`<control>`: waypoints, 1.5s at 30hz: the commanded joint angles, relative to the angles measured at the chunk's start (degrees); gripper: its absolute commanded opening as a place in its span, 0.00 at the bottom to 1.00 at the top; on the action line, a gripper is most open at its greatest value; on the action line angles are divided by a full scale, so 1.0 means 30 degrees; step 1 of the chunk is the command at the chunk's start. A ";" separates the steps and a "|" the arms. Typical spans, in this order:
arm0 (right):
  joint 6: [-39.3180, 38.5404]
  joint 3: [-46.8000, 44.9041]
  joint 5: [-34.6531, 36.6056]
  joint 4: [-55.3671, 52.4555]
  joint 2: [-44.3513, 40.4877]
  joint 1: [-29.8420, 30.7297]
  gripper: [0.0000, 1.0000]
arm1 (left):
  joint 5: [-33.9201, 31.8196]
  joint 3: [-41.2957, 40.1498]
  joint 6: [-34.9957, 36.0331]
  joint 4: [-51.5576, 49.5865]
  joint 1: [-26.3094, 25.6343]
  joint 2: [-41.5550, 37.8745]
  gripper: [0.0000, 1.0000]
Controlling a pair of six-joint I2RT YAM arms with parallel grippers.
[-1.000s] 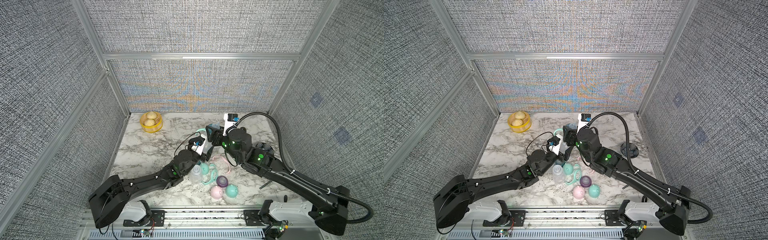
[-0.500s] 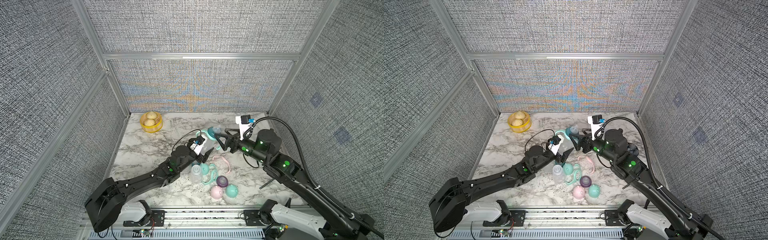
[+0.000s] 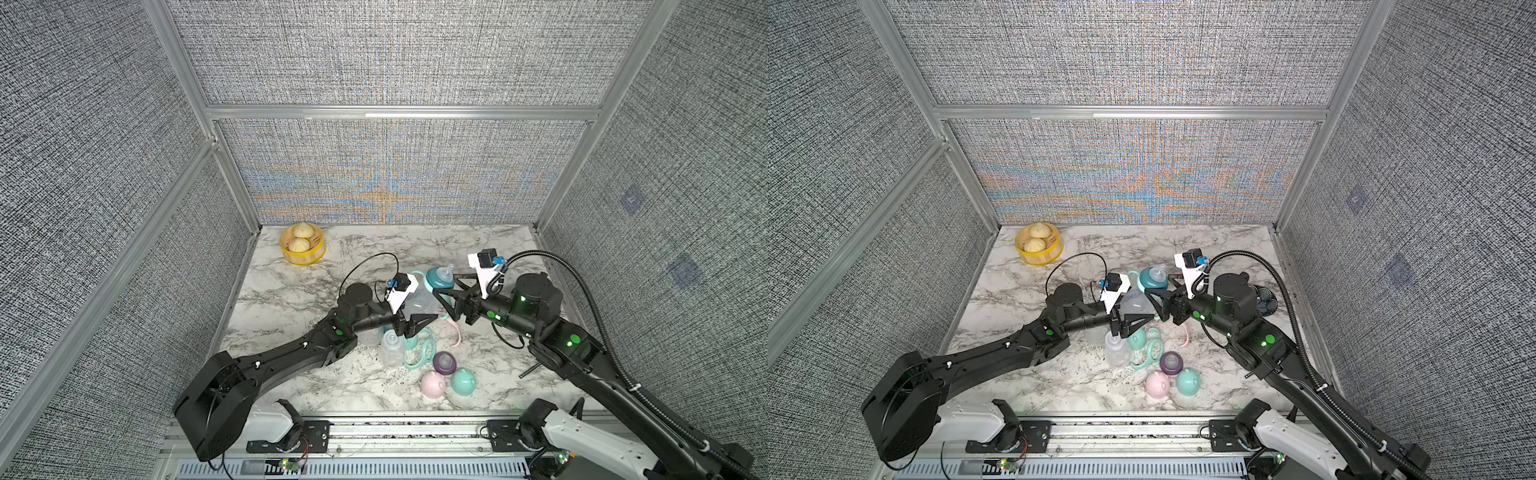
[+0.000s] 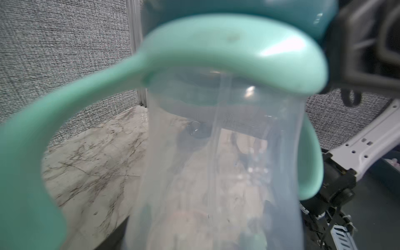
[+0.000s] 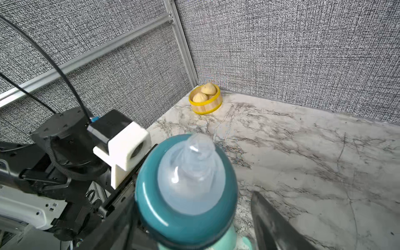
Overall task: Assemble the baby bottles
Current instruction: Screw the nipple onto the baby bottle.
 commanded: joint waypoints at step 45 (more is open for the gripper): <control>0.2225 -0.0217 -0.0634 0.3821 0.1382 -0.0312 0.71 | 0.1250 0.0038 -0.0632 0.1552 0.0042 0.0590 0.00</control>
